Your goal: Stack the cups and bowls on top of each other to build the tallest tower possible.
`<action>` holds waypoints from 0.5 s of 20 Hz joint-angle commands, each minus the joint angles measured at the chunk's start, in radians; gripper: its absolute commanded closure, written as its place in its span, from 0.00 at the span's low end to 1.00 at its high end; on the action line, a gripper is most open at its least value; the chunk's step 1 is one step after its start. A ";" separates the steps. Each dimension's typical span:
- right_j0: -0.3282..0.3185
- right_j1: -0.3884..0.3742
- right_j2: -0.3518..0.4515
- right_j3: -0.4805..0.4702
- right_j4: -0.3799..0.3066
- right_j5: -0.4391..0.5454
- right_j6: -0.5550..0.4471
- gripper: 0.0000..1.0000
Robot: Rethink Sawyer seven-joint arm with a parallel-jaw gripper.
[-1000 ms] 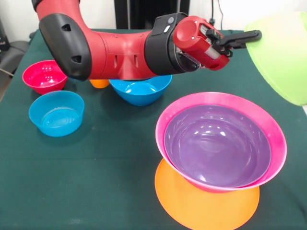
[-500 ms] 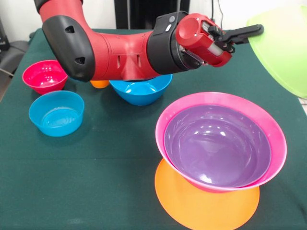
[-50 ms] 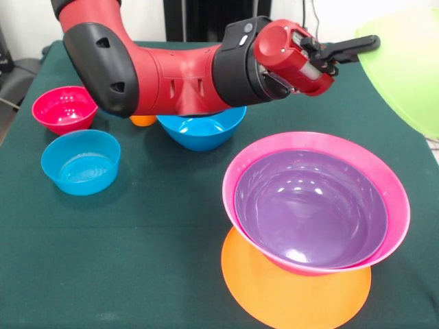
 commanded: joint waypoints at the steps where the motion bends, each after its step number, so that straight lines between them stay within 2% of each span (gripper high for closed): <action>1: 0.048 -0.001 -0.043 -0.026 -0.079 -0.016 0.371 1.00; 10: 0.090 -0.029 -0.111 -0.026 -0.092 -0.040 0.379 1.00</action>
